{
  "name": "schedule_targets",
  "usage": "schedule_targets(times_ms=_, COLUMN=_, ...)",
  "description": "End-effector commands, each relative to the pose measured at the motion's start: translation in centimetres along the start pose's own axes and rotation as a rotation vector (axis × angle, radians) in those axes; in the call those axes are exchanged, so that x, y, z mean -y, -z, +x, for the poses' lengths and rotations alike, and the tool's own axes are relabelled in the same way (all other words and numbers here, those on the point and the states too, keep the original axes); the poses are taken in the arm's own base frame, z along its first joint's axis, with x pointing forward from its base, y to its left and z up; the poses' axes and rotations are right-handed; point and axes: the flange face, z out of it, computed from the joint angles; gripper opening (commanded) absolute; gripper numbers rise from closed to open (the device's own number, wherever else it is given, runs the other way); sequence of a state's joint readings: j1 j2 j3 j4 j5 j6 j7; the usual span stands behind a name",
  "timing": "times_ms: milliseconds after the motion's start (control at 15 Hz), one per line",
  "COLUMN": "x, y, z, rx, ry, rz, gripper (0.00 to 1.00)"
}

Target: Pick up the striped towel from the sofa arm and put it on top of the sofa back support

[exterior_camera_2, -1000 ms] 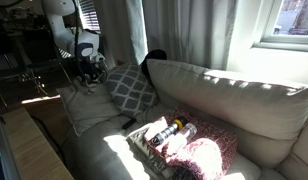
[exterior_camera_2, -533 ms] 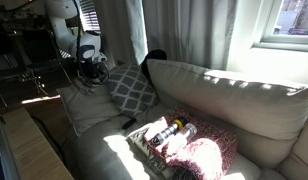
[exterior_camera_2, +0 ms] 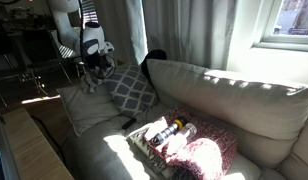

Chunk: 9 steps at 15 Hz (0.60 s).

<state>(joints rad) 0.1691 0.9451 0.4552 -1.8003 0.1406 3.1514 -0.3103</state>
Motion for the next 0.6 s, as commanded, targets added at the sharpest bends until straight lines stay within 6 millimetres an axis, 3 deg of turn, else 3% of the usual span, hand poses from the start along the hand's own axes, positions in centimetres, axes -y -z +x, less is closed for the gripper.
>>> schedule_targets(times_ms=0, x=-2.3, y=5.6, z=0.4, rx=-0.163, ry=-0.066, rz=-0.115, gripper=0.01)
schedule_targets(times_ms=200, x=-4.6, y=10.1, z=0.8, rx=-0.331, ry=-0.116, rz=-0.222, gripper=0.01)
schedule_targets(times_ms=267, x=-4.0, y=7.0, z=1.6, rx=-0.273, ry=-0.09, rz=-0.169, gripper=0.01)
schedule_targets(times_ms=333, x=-4.5, y=7.8, z=1.7, rx=-0.289, ry=-0.091, rz=-0.184, gripper=0.04)
schedule_targets(times_ms=533, x=-4.1, y=7.6, z=1.7, rx=-0.285, ry=-0.087, rz=-0.176, gripper=0.04)
